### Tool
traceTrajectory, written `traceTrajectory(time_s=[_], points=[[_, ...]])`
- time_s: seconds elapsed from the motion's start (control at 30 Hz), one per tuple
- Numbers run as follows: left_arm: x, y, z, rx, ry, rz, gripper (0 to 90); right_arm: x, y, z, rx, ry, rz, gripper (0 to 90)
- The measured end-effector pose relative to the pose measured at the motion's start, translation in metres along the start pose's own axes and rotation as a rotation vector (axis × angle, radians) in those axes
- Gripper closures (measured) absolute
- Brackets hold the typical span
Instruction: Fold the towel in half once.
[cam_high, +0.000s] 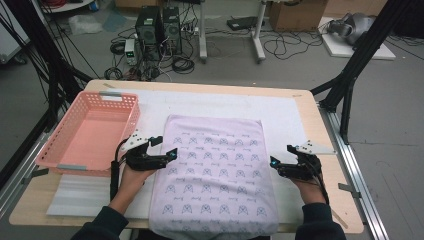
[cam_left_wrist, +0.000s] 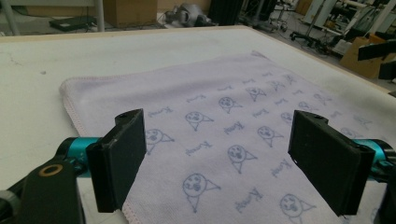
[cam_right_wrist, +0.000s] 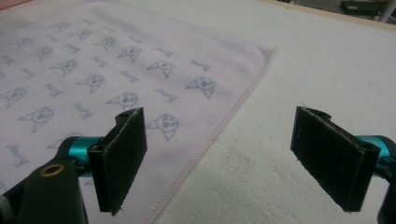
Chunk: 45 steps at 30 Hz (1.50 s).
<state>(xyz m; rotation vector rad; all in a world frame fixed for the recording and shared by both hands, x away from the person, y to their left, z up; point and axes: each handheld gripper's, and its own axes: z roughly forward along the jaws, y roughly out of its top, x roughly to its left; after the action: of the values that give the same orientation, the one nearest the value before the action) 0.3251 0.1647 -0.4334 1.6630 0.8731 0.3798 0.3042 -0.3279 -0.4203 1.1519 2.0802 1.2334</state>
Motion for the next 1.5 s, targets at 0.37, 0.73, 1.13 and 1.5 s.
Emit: traceTrajectory(time_s=[0.37,0.73,1.13,1.5], points=[[0.015,0.005,0.010,0.013,0.034,-0.060,21.7,-0.007,0.000,0.007,0.031,-0.003,0.035,17.3],[0.038,0.015,0.032,0.126,0.103,-0.116,25.1,-0.012,0.005,0.042,0.143,0.021,0.085,17.4],[0.042,0.010,0.066,0.276,0.208,-0.070,39.5,-0.010,0.022,0.086,0.212,0.000,0.070,26.2],[0.037,0.010,0.069,0.314,0.248,0.035,87.1,0.002,0.029,0.102,0.240,-0.080,0.054,68.4]])
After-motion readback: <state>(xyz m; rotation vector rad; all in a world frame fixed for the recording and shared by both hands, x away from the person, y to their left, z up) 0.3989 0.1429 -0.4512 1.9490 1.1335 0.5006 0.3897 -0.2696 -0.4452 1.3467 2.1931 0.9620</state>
